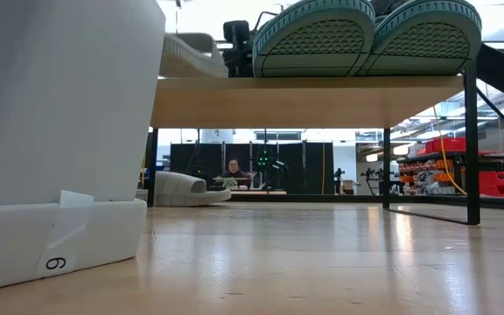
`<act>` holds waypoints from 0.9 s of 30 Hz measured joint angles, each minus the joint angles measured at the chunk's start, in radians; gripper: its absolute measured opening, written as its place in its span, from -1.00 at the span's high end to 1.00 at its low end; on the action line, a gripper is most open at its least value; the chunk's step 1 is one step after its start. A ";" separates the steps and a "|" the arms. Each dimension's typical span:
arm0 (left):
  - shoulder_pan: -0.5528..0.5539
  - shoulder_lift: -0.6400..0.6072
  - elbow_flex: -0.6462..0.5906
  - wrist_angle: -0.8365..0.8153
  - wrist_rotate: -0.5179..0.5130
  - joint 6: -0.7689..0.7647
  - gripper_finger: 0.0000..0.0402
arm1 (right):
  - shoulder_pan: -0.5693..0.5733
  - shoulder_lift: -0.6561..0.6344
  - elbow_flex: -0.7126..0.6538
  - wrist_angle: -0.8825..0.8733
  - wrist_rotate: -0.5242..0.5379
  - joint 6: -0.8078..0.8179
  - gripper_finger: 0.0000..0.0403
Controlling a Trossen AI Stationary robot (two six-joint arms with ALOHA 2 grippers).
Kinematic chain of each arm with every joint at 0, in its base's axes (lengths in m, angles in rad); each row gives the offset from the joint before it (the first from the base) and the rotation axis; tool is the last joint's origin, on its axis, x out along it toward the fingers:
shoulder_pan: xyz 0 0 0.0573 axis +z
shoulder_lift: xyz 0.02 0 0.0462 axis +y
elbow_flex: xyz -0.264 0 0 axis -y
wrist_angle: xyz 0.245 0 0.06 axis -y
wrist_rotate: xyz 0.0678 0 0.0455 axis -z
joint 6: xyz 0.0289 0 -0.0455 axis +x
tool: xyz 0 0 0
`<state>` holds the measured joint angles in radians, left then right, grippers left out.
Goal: Pick and place slides into the shelf
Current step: Put the top gray slide on the shelf
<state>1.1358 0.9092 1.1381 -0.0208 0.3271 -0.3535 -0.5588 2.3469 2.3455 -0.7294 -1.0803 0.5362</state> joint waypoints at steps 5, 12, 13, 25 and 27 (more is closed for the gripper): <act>0.000 0.000 0.000 0.000 0.000 0.001 0.14 | 0.006 0.019 0.000 -0.036 0.017 -0.026 0.78; 0.000 0.000 0.000 0.000 0.000 0.001 0.15 | 0.005 0.019 0.000 -0.035 0.050 -0.041 0.78; 0.000 0.000 0.000 0.000 0.000 0.001 0.16 | 0.005 0.019 0.000 -0.035 0.051 -0.041 0.78; 0.000 0.000 0.000 -0.015 0.000 0.001 0.17 | 0.012 0.019 0.000 -0.035 0.133 -0.050 0.78; 0.000 0.000 0.000 -0.015 0.000 0.001 0.17 | 0.012 0.019 0.000 -0.036 0.135 -0.058 0.78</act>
<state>1.1358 0.9092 1.1378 -0.0360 0.3271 -0.3527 -0.5465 2.3657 2.3455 -0.7649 -0.9456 0.4786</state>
